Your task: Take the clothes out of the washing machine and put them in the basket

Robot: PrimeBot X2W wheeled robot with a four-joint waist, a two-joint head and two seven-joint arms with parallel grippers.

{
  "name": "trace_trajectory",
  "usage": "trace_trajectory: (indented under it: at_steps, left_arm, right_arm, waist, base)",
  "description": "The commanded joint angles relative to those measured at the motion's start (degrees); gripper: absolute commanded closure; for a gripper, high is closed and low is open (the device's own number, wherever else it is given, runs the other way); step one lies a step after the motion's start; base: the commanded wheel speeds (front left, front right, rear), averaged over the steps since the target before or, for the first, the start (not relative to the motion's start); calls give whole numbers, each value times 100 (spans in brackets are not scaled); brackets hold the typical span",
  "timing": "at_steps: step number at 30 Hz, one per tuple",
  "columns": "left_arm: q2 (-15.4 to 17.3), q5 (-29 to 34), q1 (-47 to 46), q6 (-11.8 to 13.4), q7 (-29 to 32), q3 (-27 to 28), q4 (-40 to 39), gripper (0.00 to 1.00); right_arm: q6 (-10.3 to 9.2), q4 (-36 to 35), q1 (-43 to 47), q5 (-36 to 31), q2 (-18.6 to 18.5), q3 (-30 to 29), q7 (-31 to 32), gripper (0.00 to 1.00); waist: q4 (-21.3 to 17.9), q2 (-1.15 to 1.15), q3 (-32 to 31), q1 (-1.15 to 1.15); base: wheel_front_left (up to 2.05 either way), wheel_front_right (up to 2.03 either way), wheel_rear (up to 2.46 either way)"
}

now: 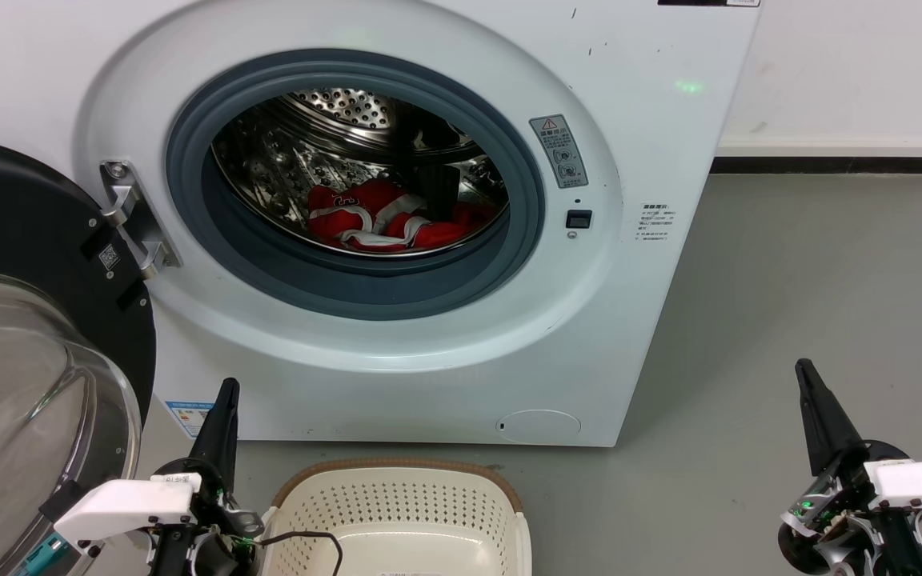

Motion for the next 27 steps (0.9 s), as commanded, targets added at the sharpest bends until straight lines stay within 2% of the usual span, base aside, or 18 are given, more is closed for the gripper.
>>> trace_trajectory:
  at_steps: [1, 21, 22, 27]
  left_arm:
    - [-6, -13, -40, -14, 25, 13, -1, 100]
    - [-6, -13, -40, -13, 25, 13, -1, 100]
    - [0, 0, 0, 1, 0, 0, 0, 0]
    - [-3, 55, -15, 1, -103, -126, 48, 0]
  right_arm:
    - [0, 7, -71, -28, 19, 3, 4, 100]
    - [0, 7, -71, -28, 19, 4, 3, 100]
    - [0, 0, 0, 0, 0, 0, 0, 0]
    - [0, -36, 58, -67, 3, 41, -104, 0]
  waist:
    - [0, 0, 0, 0]
    - [0, 0, 0, 0]
    - [0, 0, 0, 0]
    - [-3, 0, 2, 0]
  base:
    - [0, 0, 0]
    - [0, 0, 0]
    - [0, 0, 0]
    - [0, 0, 0]
